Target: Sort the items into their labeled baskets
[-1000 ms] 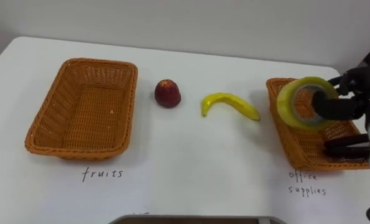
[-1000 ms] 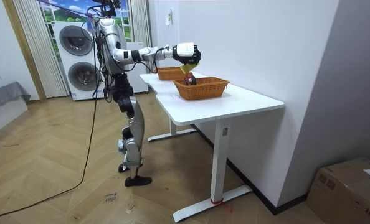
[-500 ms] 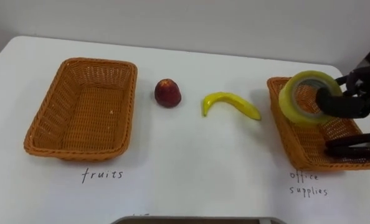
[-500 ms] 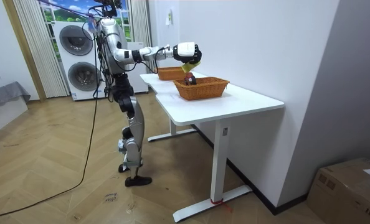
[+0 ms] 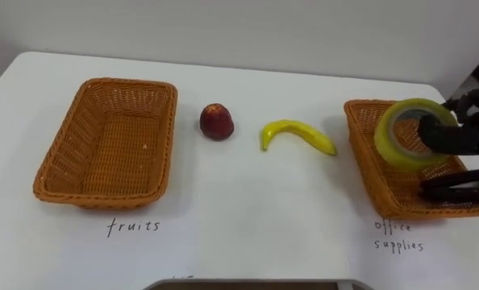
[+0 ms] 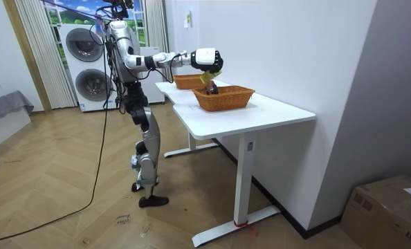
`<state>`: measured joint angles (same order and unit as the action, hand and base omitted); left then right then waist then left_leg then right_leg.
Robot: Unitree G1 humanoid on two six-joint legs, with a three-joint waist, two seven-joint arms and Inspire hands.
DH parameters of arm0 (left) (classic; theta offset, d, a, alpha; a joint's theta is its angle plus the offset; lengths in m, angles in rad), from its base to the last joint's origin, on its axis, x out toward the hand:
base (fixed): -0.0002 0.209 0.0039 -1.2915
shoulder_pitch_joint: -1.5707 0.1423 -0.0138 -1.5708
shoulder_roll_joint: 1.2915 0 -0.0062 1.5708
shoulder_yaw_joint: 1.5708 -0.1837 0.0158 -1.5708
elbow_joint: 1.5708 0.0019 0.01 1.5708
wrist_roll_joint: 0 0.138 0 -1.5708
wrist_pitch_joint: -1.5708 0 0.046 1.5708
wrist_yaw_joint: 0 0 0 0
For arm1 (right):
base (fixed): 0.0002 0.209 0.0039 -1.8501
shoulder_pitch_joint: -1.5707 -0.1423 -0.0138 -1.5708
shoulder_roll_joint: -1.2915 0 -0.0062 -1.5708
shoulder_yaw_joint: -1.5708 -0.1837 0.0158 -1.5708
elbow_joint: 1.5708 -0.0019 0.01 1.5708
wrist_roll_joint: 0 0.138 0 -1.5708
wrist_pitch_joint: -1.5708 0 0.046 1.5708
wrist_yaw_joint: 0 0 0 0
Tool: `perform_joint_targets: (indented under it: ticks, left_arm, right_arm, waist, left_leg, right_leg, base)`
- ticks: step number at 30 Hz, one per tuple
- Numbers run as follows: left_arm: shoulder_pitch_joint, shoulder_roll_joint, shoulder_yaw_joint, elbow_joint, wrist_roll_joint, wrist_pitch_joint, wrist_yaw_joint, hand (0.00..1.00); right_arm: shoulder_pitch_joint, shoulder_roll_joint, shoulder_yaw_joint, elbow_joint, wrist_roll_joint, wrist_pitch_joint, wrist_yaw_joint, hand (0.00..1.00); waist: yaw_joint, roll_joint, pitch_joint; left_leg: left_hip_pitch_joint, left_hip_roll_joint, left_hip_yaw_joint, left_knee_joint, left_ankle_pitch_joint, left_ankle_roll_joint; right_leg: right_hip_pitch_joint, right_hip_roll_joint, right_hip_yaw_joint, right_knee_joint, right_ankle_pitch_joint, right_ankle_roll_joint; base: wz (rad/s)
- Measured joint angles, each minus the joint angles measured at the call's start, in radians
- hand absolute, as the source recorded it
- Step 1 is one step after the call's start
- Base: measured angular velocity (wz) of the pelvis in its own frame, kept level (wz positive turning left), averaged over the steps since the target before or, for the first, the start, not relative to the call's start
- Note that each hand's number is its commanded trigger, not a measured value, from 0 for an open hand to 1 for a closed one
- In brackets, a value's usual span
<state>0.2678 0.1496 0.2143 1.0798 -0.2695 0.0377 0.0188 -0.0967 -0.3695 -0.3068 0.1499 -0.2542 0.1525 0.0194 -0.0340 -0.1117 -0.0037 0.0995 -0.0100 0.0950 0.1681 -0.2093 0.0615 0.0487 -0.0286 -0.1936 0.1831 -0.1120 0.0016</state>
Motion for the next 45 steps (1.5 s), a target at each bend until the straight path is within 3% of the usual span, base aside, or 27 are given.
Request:
perform_joint_targets:
  ticks: [20, 26, 34, 45]
  left_arm:
    - [-0.003, 0.003, -0.001, 0.002, -0.001, 0.006, 0.045, 0.0]
    - [-0.01, 0.003, -0.001, 0.001, -0.001, 0.006, 0.051, 0.0]
    - [-0.01, -0.003, -0.001, 0.001, 0.0, 0.007, 0.056, 0.0]
    - [-0.022, -0.007, 0.0, 0.001, -0.012, 0.007, 0.05, 0.0]
  right_arm:
    - [0.0, -0.003, -0.007, 0.073, -0.028, 0.001, 0.027, 0.0]
    - [-0.003, -0.003, -0.007, 0.072, -0.035, 0.001, 0.028, 0.0]
    - [-0.003, -0.003, -0.007, 0.052, -0.073, 0.001, 0.038, 0.0]
    - [-0.002, -0.003, 0.002, -0.171, -0.103, 0.004, 0.048, 0.0]
  waist:
    - [0.003, -0.023, 0.0026]
    - [0.014, -0.015, 0.0051]
    - [0.011, 0.0, 0.0008]
    - [0.016, 0.003, 0.0014]
  left_leg:
    - [0.0, -0.001, 0.0, 0.0, 0.0, 0.0]
    - [-0.001, 0.0, 0.0, -0.001, 0.0, 0.0]
    - [-0.002, -0.001, 0.0, -0.003, 0.0, 0.001]
    - [-0.006, -0.001, 0.007, -0.003, 0.0, 0.001]
  right_leg:
    - [0.0, 0.0, 0.003, 0.0, -0.001, 0.002]
    - [-0.003, 0.0, 0.003, 0.001, -0.001, 0.002]
    - [-0.004, 0.0, 0.005, 0.003, -0.001, 0.002]
    - [-0.016, 0.0, 0.013, 0.006, -0.001, 0.002]
  base:
    - [0.0]
    - [0.0]
    - [0.0]
    - [-0.02]
